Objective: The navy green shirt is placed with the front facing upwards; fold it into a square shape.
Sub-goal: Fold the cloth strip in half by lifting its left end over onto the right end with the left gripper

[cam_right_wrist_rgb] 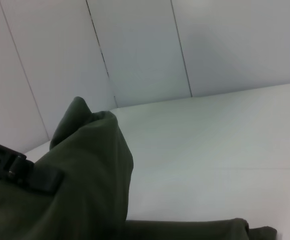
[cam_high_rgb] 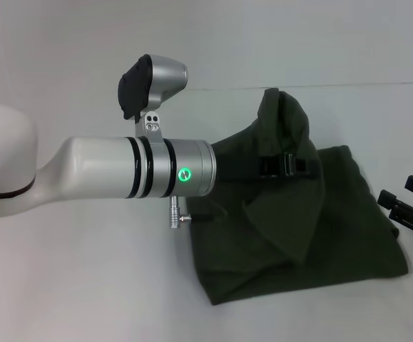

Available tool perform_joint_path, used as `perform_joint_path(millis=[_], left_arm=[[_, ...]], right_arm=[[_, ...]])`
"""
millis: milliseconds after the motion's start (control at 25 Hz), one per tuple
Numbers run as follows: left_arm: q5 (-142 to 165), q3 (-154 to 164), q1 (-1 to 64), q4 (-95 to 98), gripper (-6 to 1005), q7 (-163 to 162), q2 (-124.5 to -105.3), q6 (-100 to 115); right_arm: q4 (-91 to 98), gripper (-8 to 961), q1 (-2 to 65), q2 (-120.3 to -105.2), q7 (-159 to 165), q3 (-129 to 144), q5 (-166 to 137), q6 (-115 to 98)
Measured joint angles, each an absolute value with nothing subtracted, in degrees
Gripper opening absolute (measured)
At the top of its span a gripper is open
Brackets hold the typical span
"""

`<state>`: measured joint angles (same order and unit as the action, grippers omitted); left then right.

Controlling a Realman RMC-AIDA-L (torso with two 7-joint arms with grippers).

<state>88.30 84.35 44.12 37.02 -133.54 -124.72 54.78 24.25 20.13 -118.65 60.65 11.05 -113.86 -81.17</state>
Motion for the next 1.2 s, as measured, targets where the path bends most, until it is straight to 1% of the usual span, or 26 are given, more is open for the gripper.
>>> perform_joint_path(millis=[280, 760, 880, 1120, 1200], left_arm=[[86.43, 86.5, 44.21, 35.8, 177, -133.19, -124.72, 52.35], [72.47, 90.11, 45.55, 30.57, 188, -130.1, -124.72, 49.33], [69.47, 90.44, 45.52, 29.98, 384, -127.44, -124.72, 49.25], [68.12, 90.06, 45.19, 29.63, 622, -123.36, -124.65, 49.66], [68.33, 89.9, 45.08, 29.66, 667, -120.95, -124.5, 50.56]], right_arm=[[24.22, 794, 20.18, -118.72, 60.65, 11.15, -113.85, -81.13], [24.29, 794, 20.21, -118.74, 60.64, 11.16, -113.82, -81.27], [24.31, 794, 20.02, -118.64, 60.65, 11.0, -113.8, -81.52], [25.22, 793, 18.86, -116.97, 61.17, 10.99, -114.22, -85.88], [27.1, 793, 18.7, -116.69, 61.49, 11.79, -116.06, -88.01]])
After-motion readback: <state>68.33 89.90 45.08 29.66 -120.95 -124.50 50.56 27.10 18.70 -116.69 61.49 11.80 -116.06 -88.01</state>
